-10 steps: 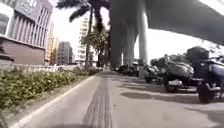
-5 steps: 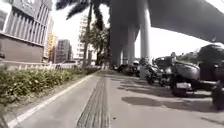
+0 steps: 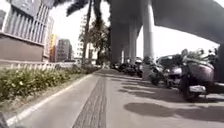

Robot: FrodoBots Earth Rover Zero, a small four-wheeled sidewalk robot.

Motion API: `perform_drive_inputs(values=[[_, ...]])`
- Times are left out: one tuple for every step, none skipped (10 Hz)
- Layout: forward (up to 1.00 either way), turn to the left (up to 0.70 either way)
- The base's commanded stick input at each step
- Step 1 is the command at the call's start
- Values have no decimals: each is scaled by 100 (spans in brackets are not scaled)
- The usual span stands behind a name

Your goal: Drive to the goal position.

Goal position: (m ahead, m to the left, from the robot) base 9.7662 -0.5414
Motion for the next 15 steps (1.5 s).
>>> perform_drive_inputs(values=[[70,0],[70,0],[70,0],[70,0],[70,0],[70,0],[70,0],[70,0],[70,0],[70,0],[70,0],[70,0],[70,0],[70,0],[70,0]])
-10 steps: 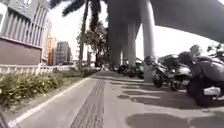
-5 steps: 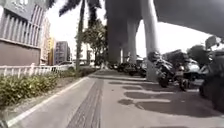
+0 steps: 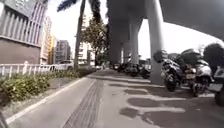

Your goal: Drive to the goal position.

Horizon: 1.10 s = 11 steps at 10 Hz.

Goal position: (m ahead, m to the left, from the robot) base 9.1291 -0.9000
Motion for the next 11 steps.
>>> perform_drive_inputs(values=[[70,0],[70,0],[70,0],[70,0],[70,0],[70,0],[70,0],[70,0],[70,0],[70,0],[70,0]])
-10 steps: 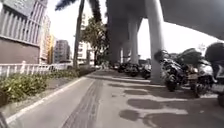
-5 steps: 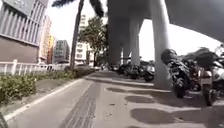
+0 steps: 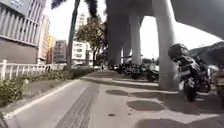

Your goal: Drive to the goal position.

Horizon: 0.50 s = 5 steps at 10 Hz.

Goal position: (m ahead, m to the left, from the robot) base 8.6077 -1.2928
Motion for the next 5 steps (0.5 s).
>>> perform_drive_inputs(values=[[70,0],[70,7],[70,12],[70,14],[70,5]])
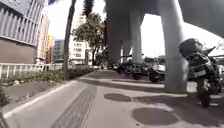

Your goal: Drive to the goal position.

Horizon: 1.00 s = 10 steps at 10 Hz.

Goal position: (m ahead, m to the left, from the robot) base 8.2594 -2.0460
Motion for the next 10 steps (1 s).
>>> perform_drive_inputs(values=[[70,0],[70,0],[70,0],[70,0],[70,0],[70,0],[70,0],[70,0],[70,0],[70,0]])
